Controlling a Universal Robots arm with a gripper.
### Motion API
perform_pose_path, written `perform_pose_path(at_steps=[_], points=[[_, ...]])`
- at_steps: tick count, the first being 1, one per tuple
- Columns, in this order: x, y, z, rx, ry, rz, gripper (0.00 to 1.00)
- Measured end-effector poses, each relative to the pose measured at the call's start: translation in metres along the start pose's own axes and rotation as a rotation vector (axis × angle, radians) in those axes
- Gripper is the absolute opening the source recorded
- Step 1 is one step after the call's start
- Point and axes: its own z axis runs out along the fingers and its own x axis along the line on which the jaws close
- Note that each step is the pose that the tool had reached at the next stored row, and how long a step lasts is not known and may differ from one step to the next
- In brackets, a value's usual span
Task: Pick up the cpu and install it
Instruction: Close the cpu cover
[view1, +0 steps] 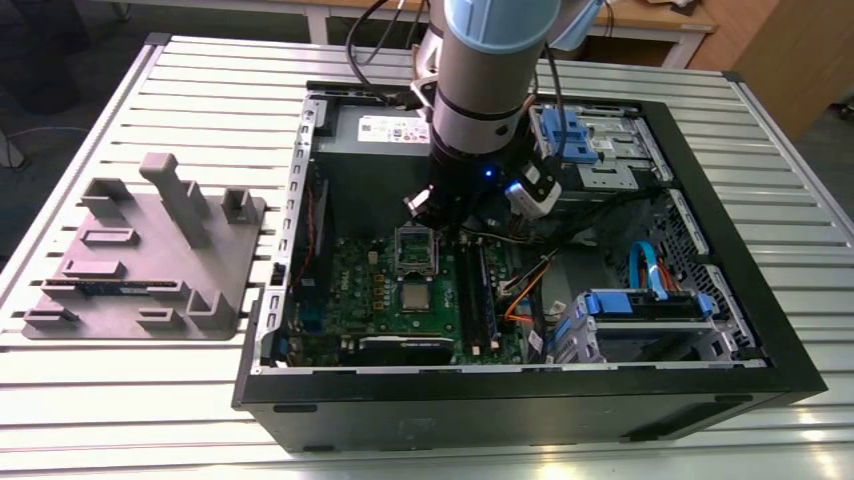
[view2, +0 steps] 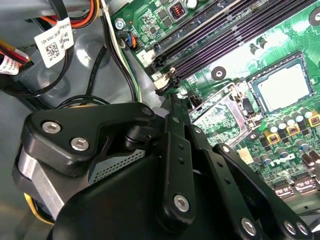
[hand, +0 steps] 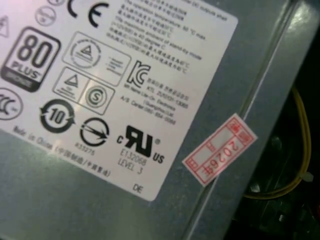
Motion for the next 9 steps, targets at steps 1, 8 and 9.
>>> perform_pose_path(at_steps=[1, 8, 9], points=[[0.0, 0.0, 0.0, 0.0, 0.0, 0.0, 0.1], [-0.0007, 0.0015, 0.0015, -0.001, 0.0003, -0.023, 0.1], [-0.0009, 0.002, 0.0019, -0.0011, 0.0004, -0.026, 0.1]])
